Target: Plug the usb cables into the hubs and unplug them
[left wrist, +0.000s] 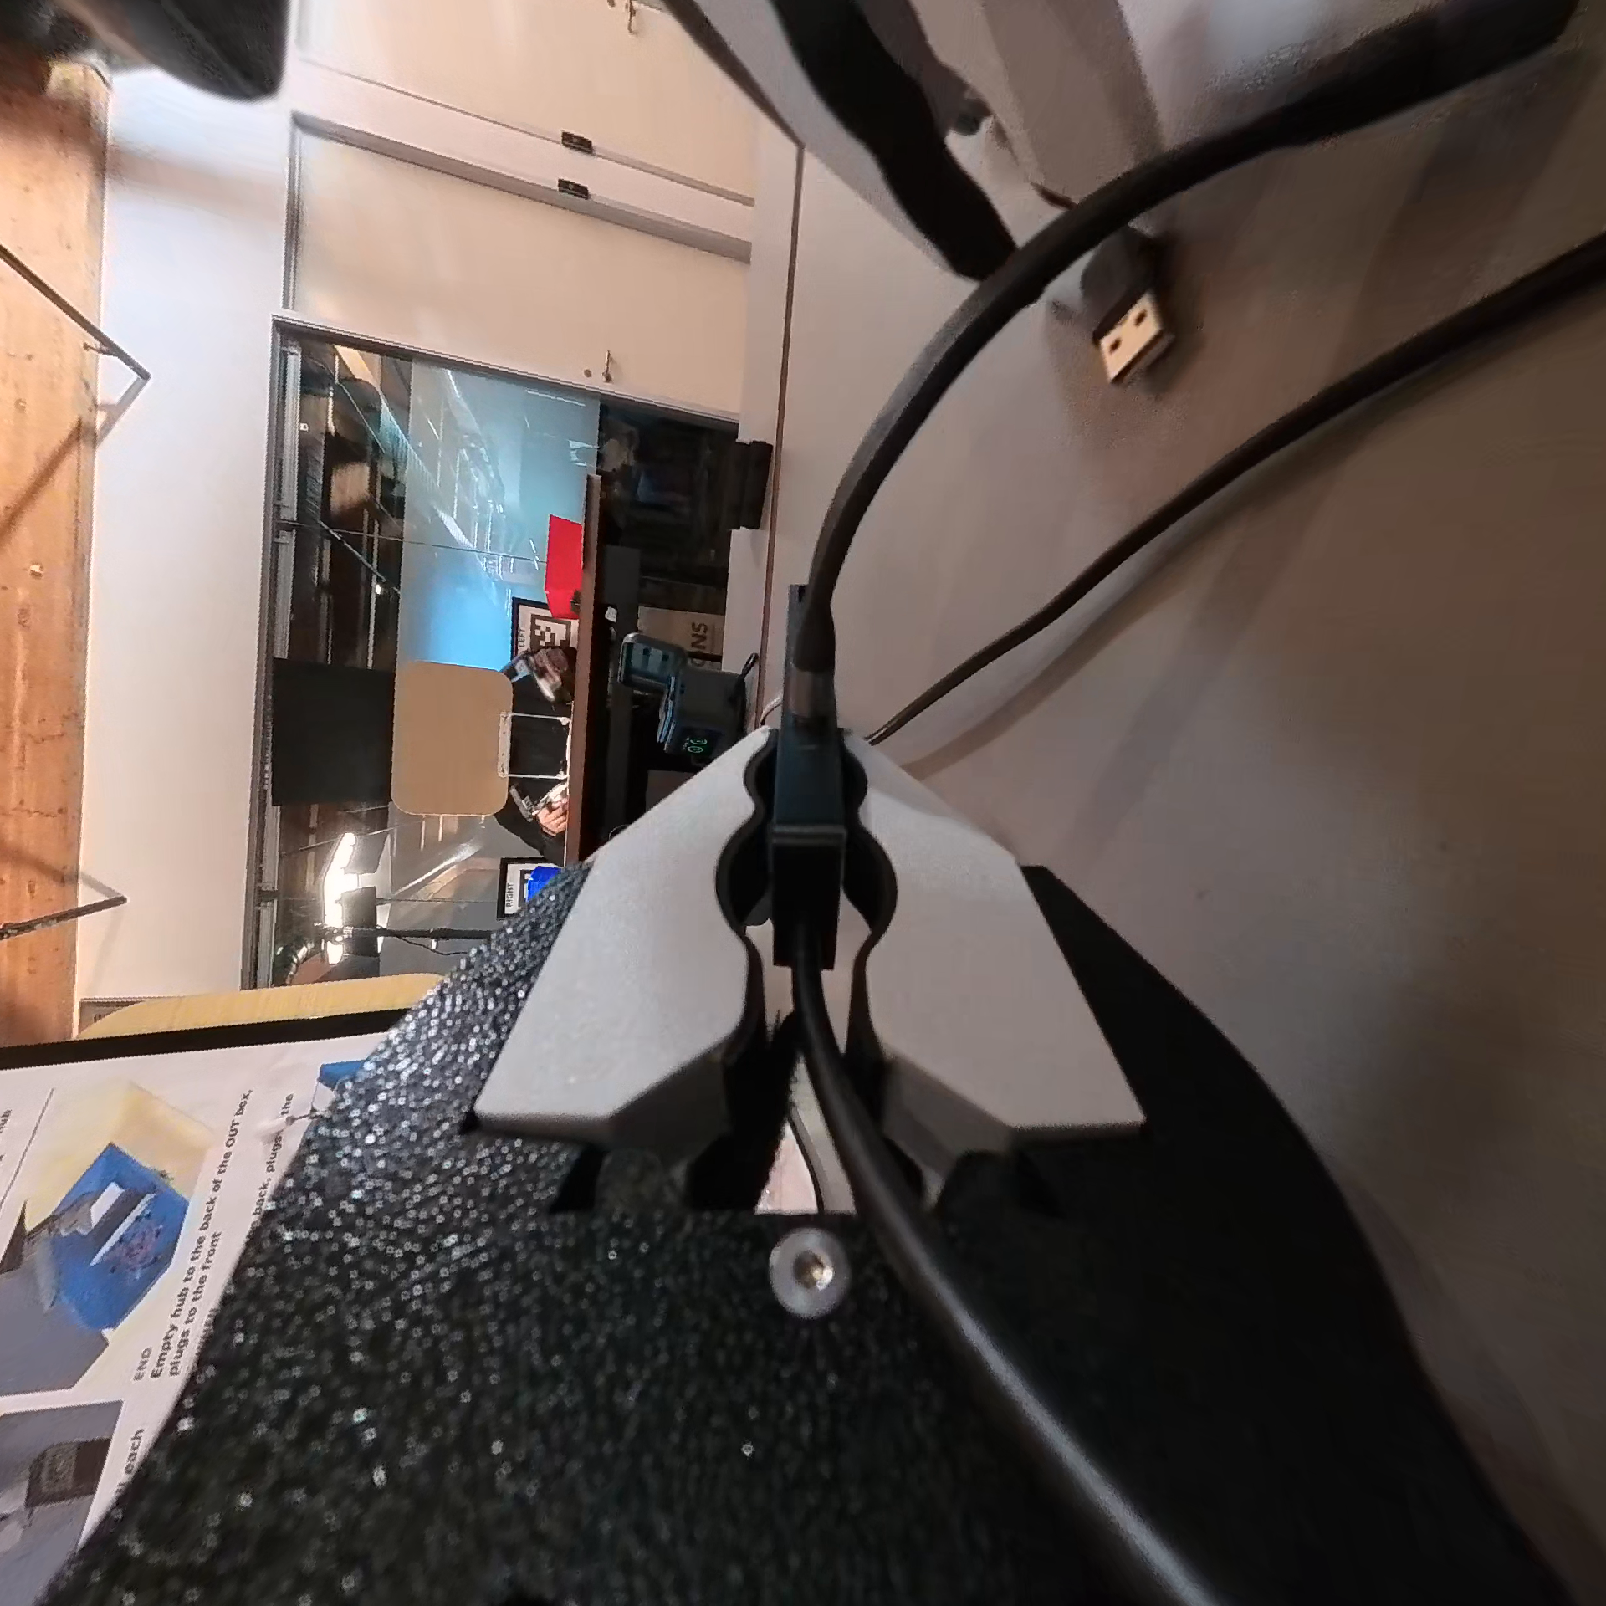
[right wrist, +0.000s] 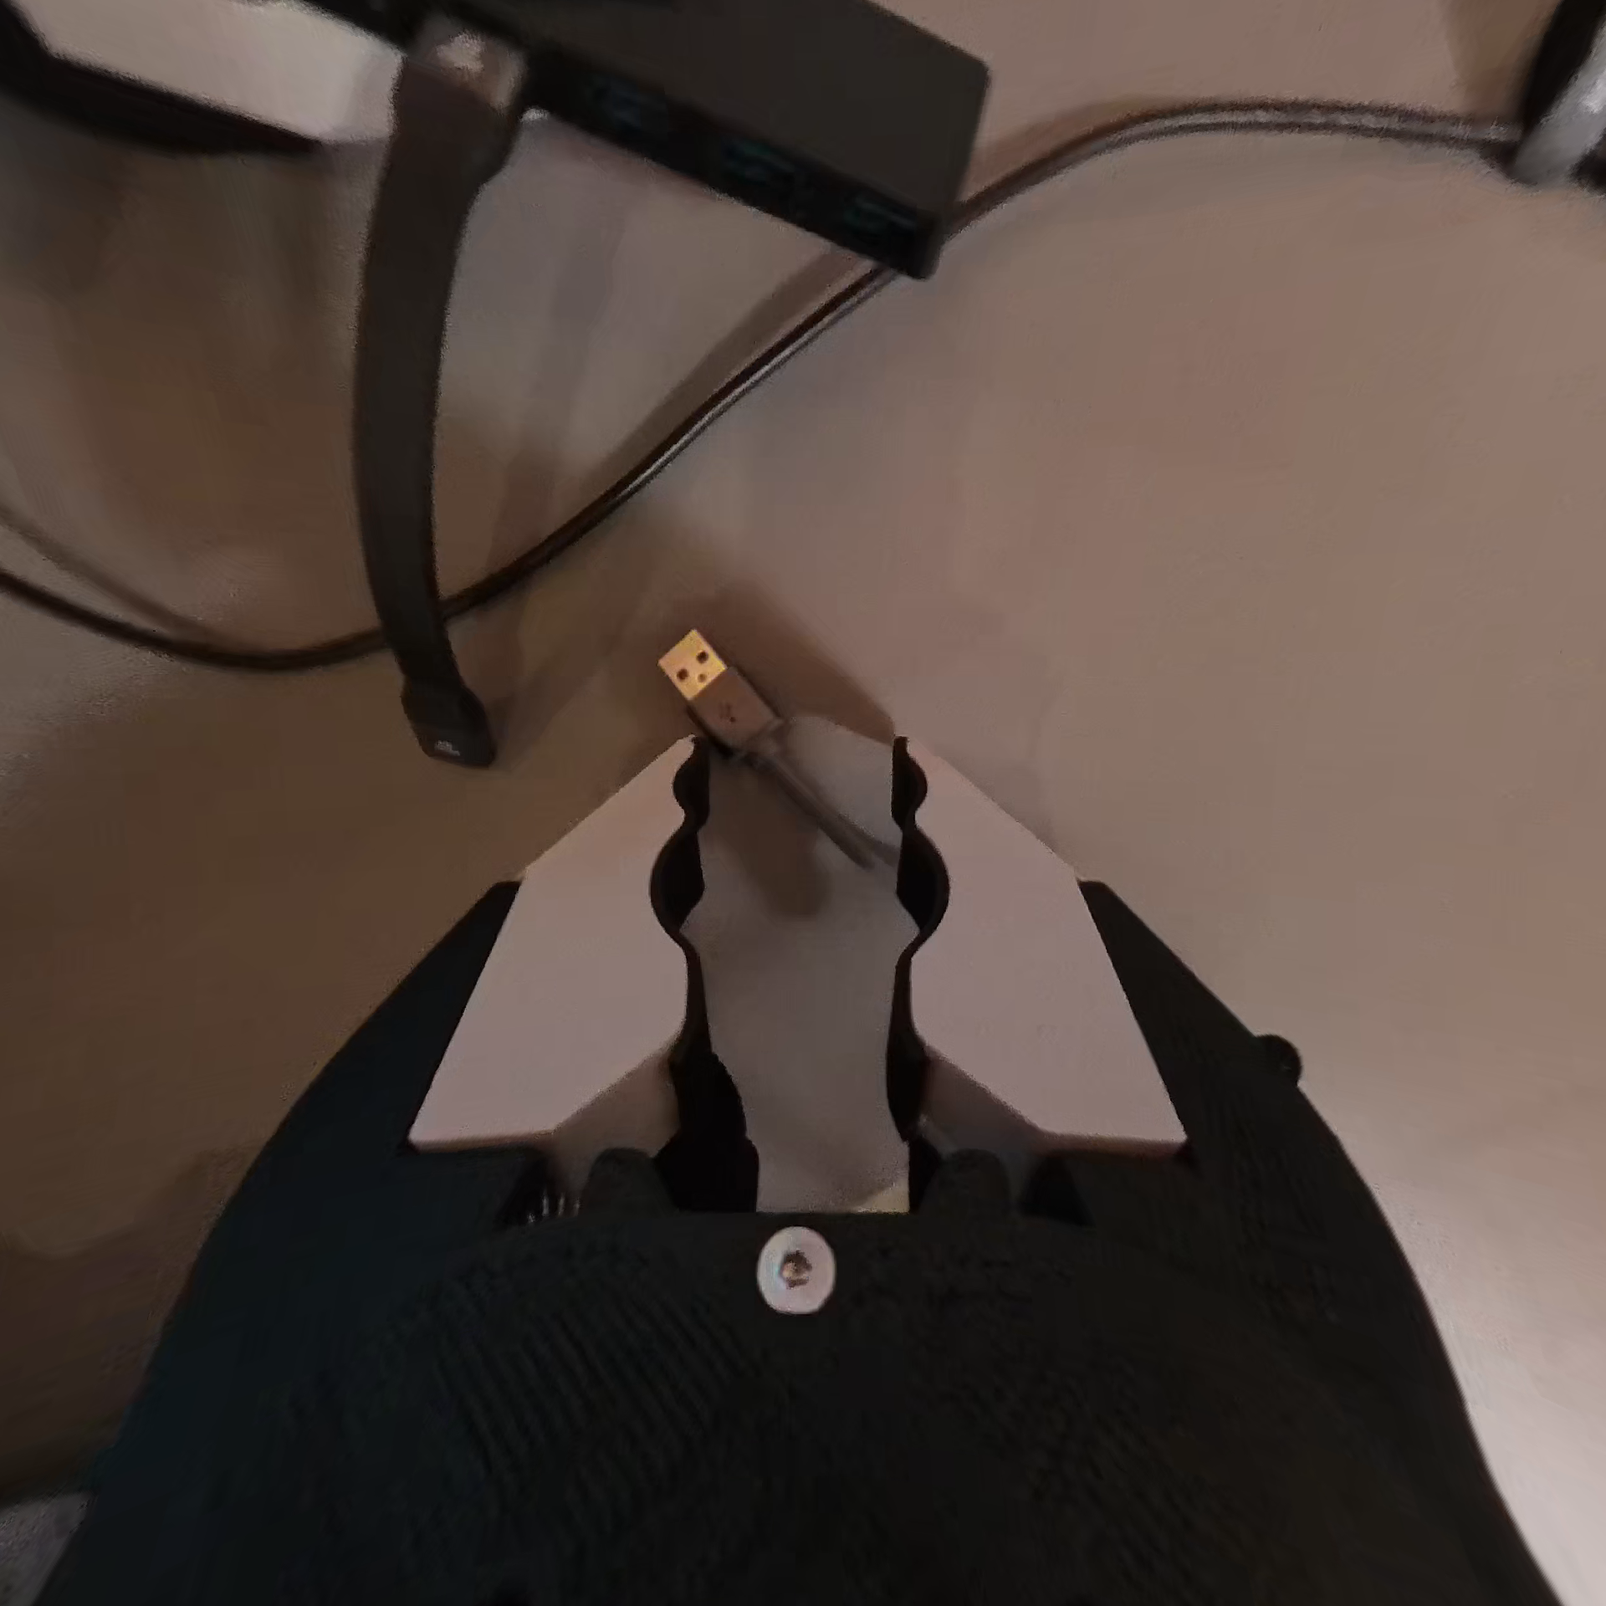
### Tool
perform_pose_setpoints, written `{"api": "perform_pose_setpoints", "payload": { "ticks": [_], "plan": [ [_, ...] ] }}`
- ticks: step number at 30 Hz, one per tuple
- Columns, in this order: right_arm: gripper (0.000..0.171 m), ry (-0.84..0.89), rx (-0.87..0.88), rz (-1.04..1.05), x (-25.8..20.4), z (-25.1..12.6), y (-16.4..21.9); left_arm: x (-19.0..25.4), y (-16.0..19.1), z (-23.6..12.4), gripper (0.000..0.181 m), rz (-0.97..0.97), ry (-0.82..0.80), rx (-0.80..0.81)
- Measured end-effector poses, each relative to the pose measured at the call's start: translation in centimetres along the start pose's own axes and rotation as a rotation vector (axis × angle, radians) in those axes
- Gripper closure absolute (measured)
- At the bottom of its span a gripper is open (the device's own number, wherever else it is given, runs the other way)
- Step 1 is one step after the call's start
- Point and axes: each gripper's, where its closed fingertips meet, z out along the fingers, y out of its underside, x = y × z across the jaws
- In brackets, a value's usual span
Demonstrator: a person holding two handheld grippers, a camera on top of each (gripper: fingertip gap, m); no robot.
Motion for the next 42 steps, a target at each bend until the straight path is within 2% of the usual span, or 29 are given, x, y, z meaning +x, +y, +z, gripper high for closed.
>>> {"api": "perform_pose_setpoints", "payload": {
  "ticks": [3,5,10,13,17,20,23,27,32,37,42],
  "plan": [
    [0.134,-0.078,0.031,-0.124,-0.8,-0.6,0.0,0.0,0.0,0.1,0.173,0.002,0.004,0.001],
    [0.135,-0.155,0.026,-0.127,-1.4,-1.2,0.2,0.1,-0.1,0.1,0.173,0.005,0.006,0.001],
    [0.134,-0.189,-0.004,-0.149,-1.4,-2.0,0.9,0.0,-0.1,0.1,0.173,0.001,0.008,0.001],
    [0.131,-0.128,-0.060,-0.116,-1.2,-2.5,1.2,0.2,-0.1,0.2,0.173,0.001,0.013,0.001],
    [0.133,0.085,-0.210,-0.201,-0.3,-4.1,2.9,0.3,-0.2,0.1,0.173,0.002,0.015,0.006],
    [0.135,0.177,-0.319,-0.357,-0.2,-5.4,3.8,0.4,-0.3,0.1,0.173,0.003,0.018,0.009],
    [0.135,0.194,-0.514,-0.591,-0.1,-6.4,5.7,0.4,-0.5,0.1,0.173,-0.001,0.019,0.014],
    [0.137,0.053,-0.668,-0.881,-0.3,-6.8,8.2,0.6,-0.6,0.0,0.173,0.004,0.019,0.016],
    [0.137,-0.090,-0.725,-1.103,0.1,-6.8,9.5,0.7,-0.5,-0.1,0.173,-0.005,0.022,0.014],
    [0.136,-0.149,-0.636,-1.120,0.3,-5.7,8.5,0.9,-0.6,-0.2,0.173,0.006,0.026,0.013],
    [0.139,-0.179,-0.635,-1.145,0.5,-4.9,8.9,1.2,-0.7,-0.3,0.173,0.018,0.029,0.012]
  ]
}}
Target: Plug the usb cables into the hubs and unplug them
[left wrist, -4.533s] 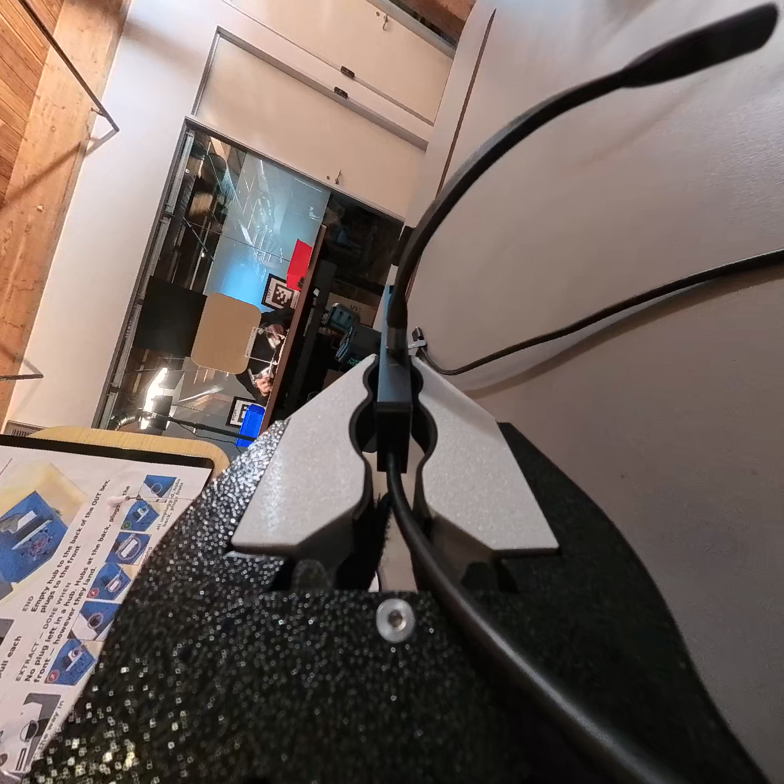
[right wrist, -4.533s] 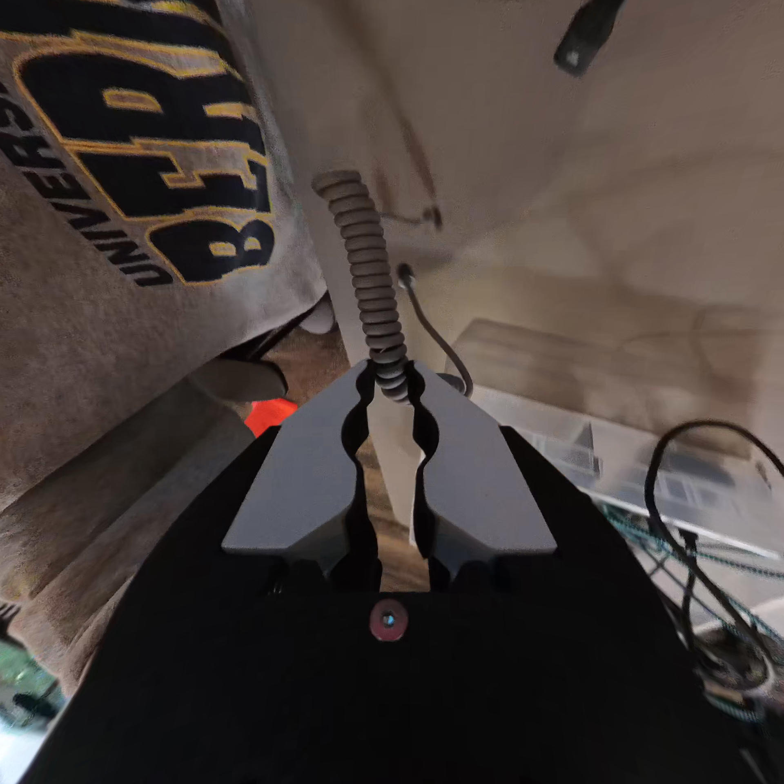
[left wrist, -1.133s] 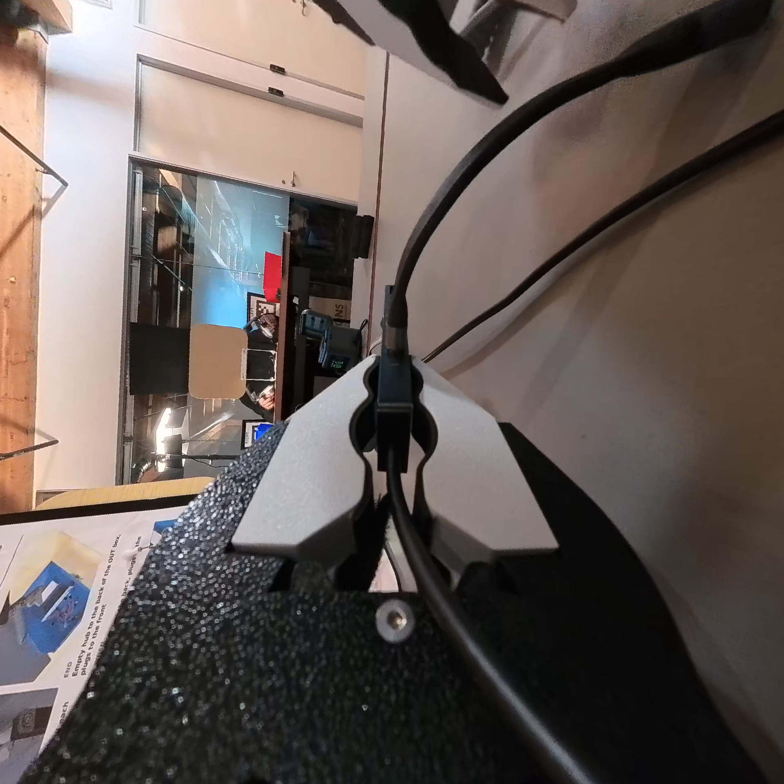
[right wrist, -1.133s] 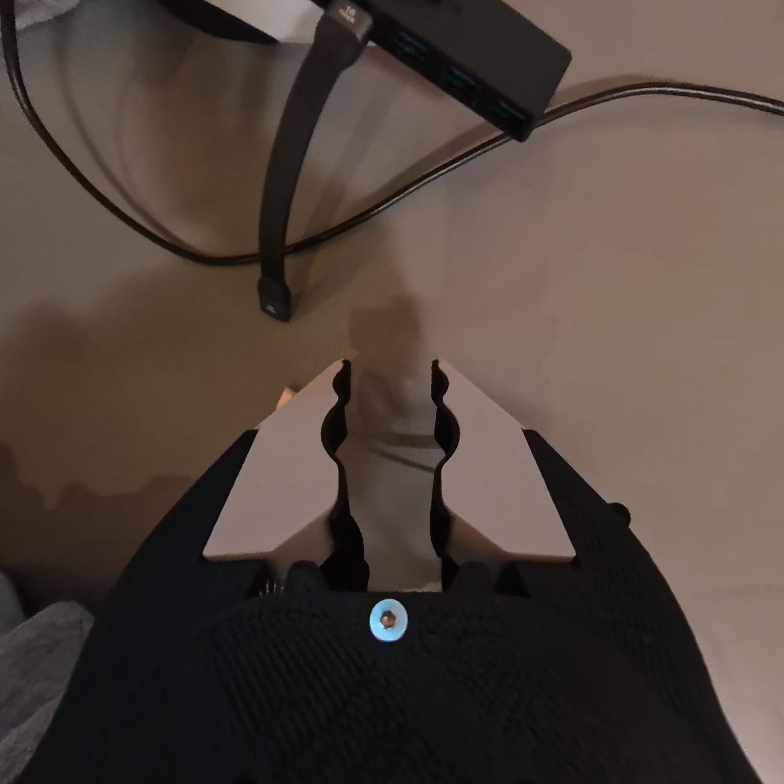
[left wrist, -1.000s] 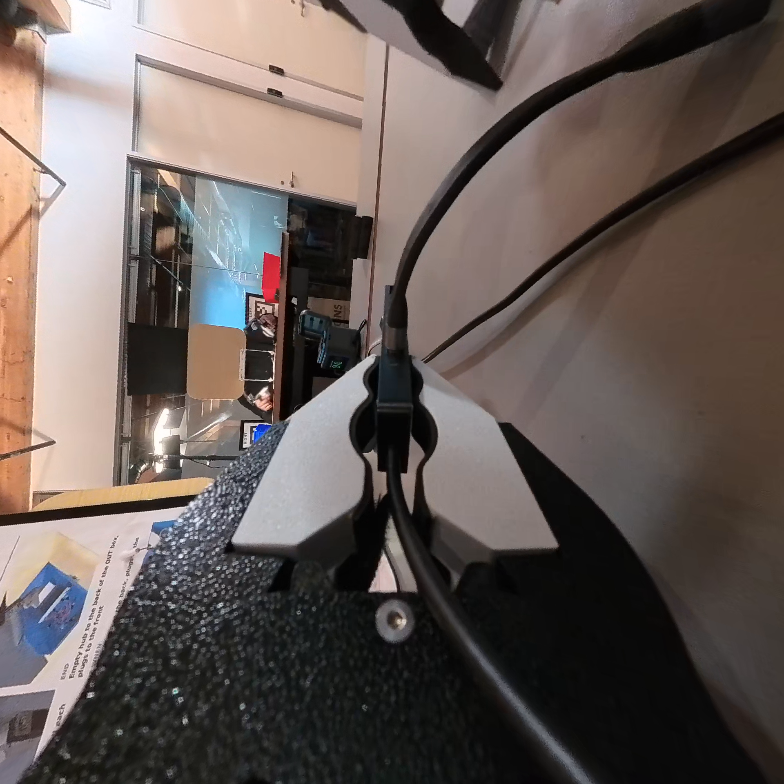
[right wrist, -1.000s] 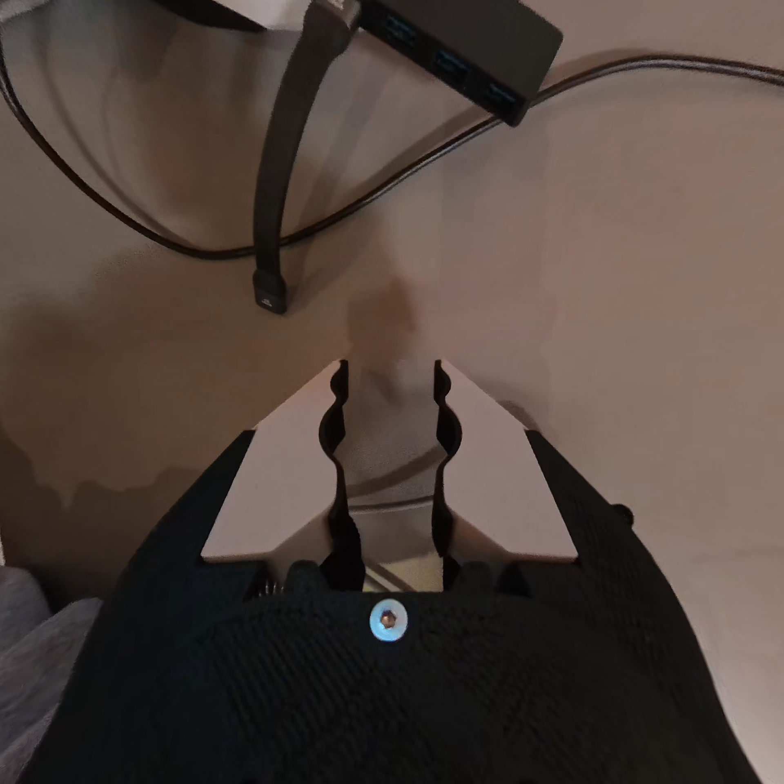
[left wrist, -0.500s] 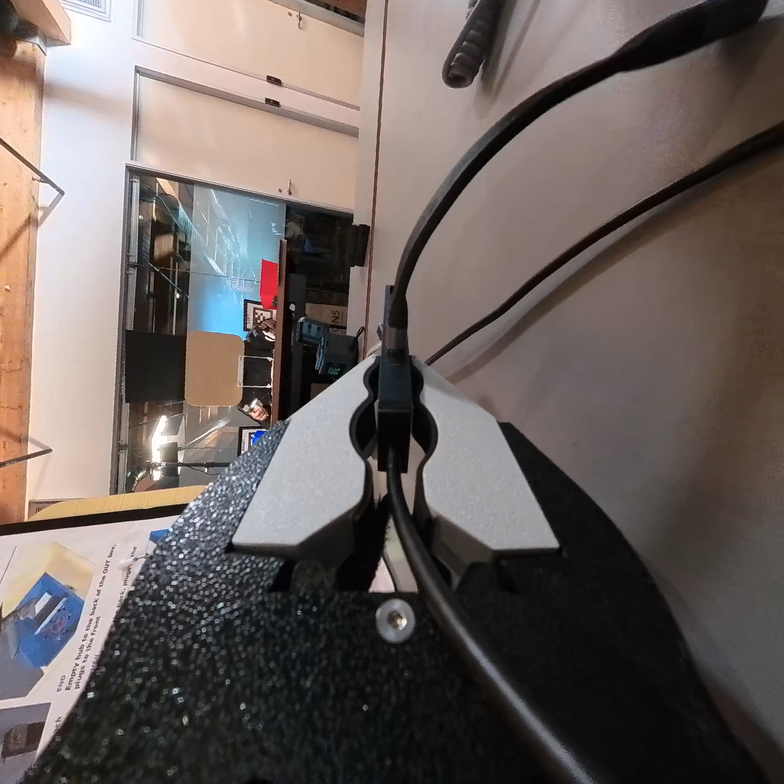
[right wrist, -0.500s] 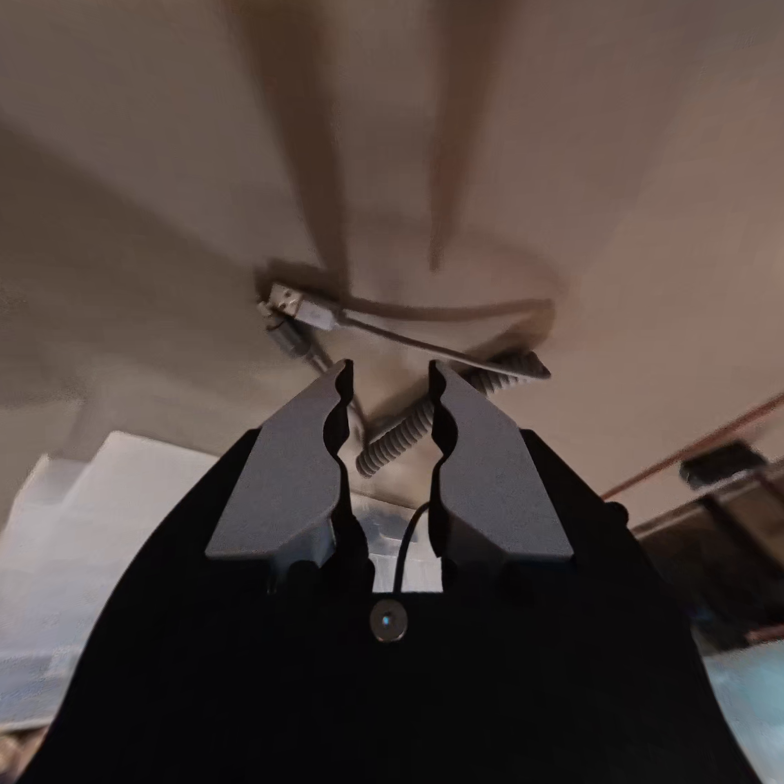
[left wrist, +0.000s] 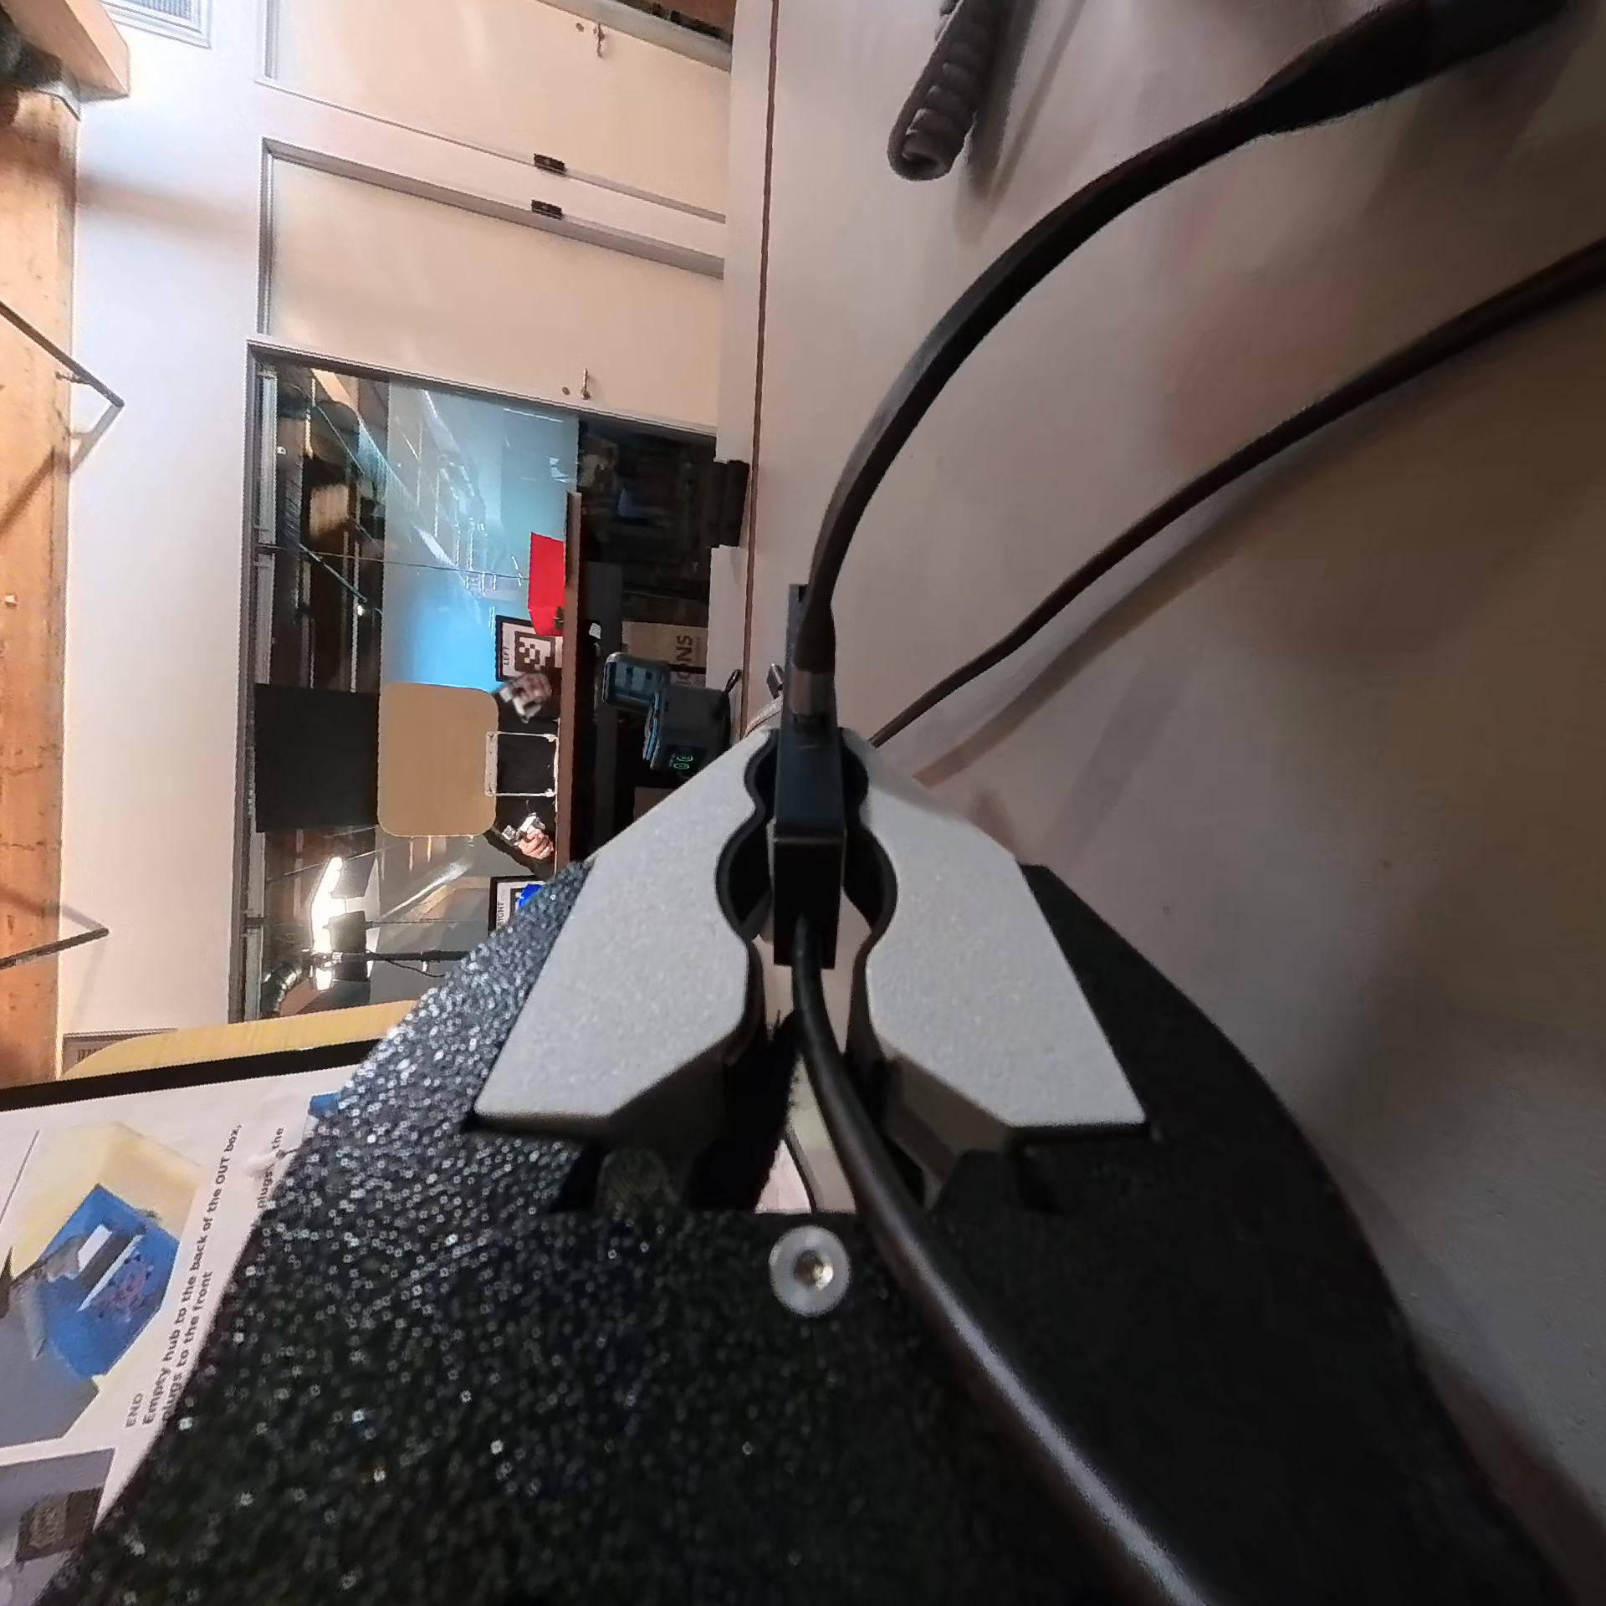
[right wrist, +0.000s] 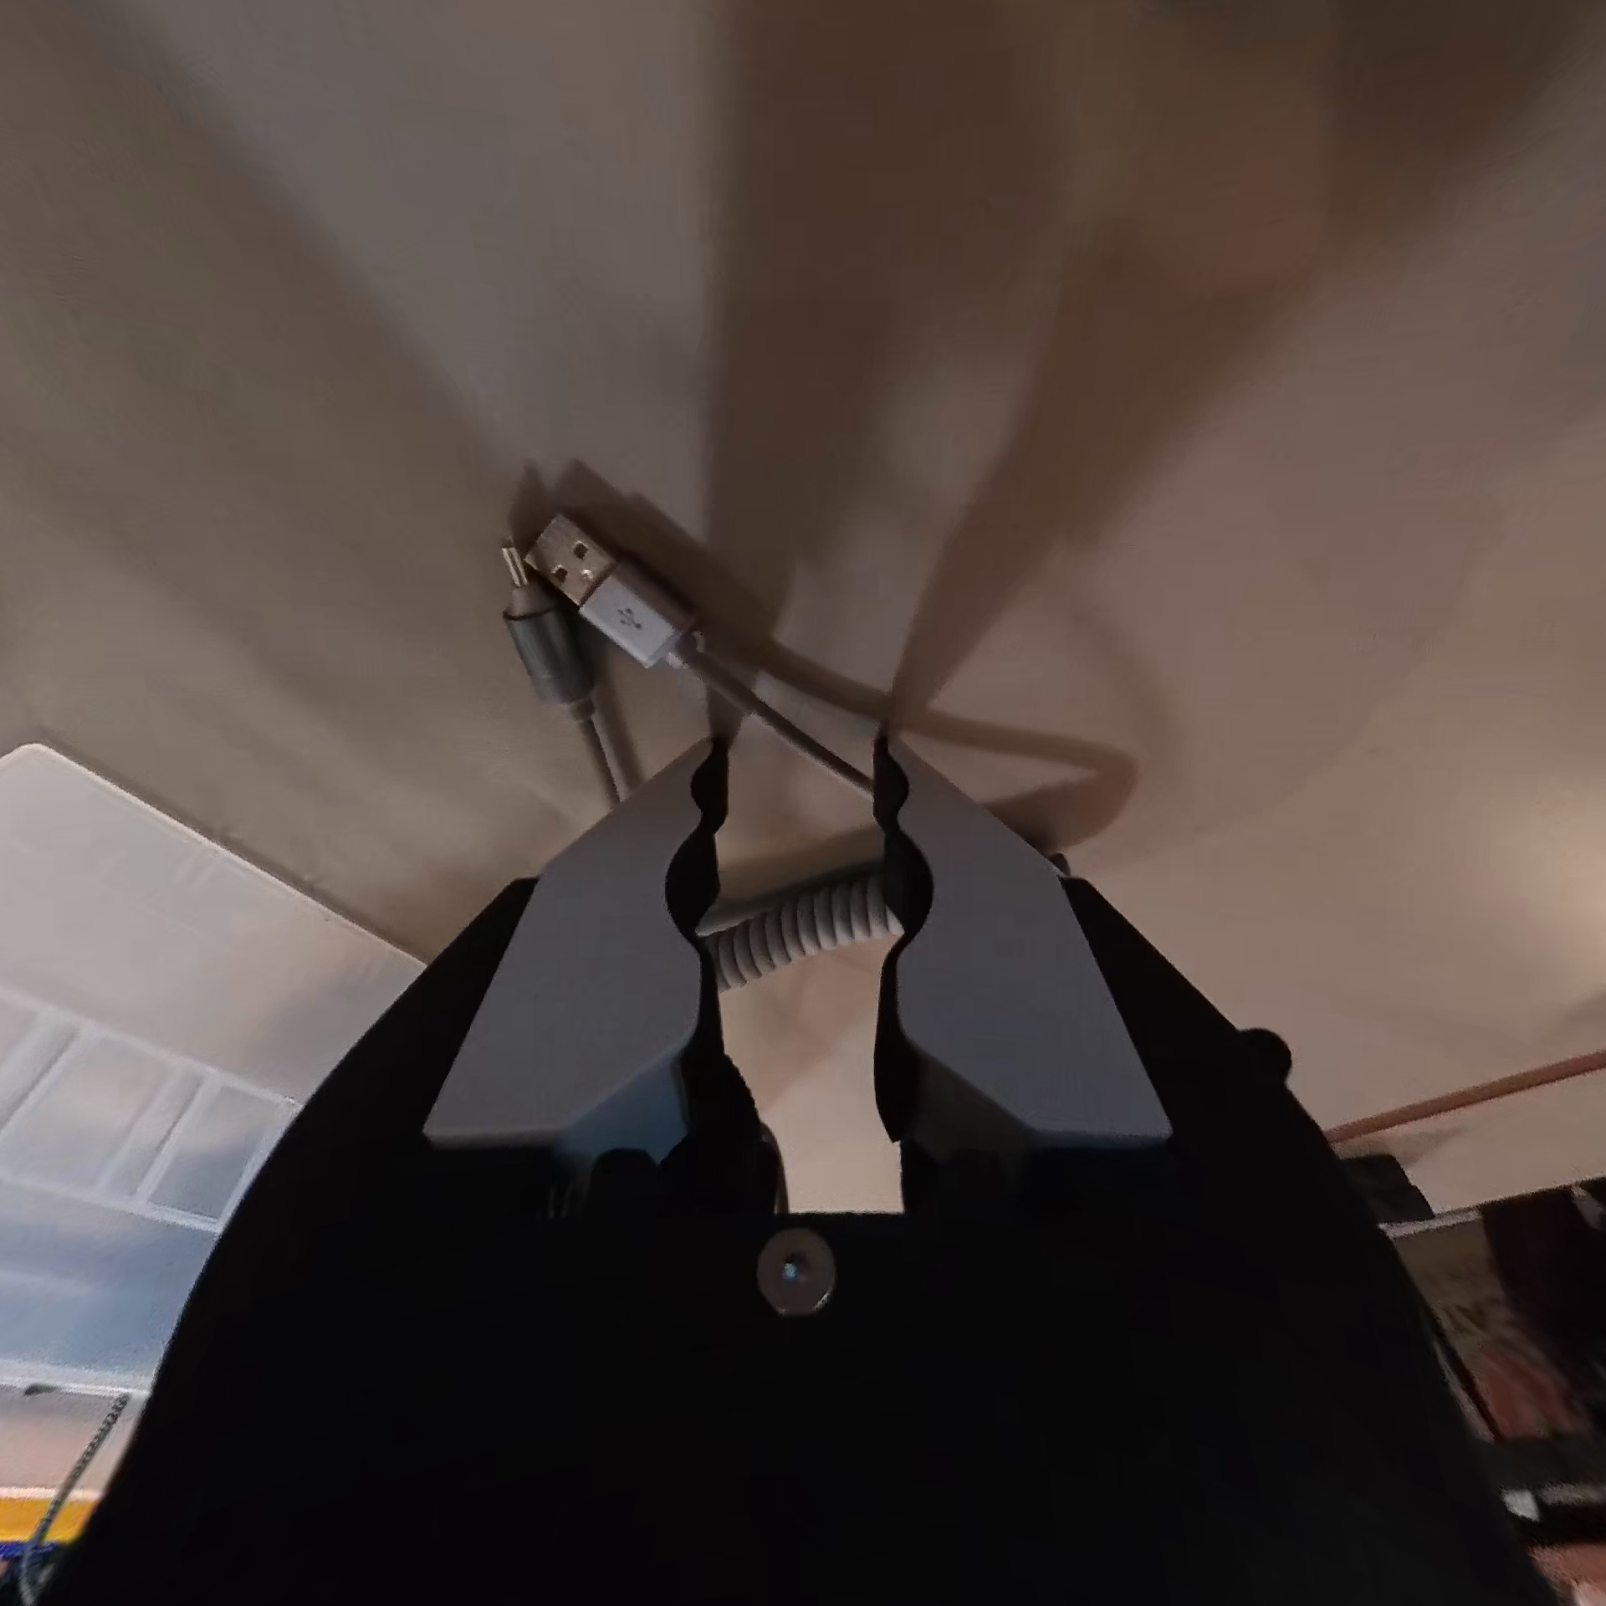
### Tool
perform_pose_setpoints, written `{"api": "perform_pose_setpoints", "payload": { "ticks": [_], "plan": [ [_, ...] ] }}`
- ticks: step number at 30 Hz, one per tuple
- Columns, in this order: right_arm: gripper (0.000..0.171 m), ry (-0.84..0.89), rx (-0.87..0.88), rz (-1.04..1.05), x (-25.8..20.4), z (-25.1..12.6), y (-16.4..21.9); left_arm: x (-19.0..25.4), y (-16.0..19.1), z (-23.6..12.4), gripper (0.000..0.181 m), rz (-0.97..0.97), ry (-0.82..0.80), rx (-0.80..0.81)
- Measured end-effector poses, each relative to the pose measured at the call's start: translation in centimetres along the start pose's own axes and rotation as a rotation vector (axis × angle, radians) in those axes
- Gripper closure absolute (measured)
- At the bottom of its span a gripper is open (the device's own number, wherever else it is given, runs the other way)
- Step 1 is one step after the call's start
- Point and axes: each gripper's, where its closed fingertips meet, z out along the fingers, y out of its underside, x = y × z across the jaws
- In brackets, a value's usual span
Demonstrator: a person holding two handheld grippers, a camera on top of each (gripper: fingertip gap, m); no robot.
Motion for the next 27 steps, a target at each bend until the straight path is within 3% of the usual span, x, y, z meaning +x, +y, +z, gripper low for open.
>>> {"api": "perform_pose_setpoints", "payload": {
  "ticks": [5,12,15,21,27],
  "plan": [
    [0.168,-0.022,0.002,0.109,-0.2,0.0,-0.4,0.3,-0.1,0.0,0.173,-0.003,0.011,0.004],
    [0.170,0.070,0.332,1.012,5.1,-1.3,-5.4,0.5,-0.2,-0.1,0.173,0.032,0.009,-0.002],
    [0.170,0.090,0.502,1.263,7.0,-2.2,-6.7,1.0,-0.3,0.0,0.173,0.069,0.022,-0.016],
    [0.170,0.059,0.757,1.483,8.8,-2.2,-7.8,2.1,-0.3,0.5,0.173,0.113,0.061,-0.037],
    [0.170,0.135,0.811,1.511,9.5,-2.1,-8.0,2.8,0.1,0.7,0.173,0.094,0.108,-0.048]
  ]
}}
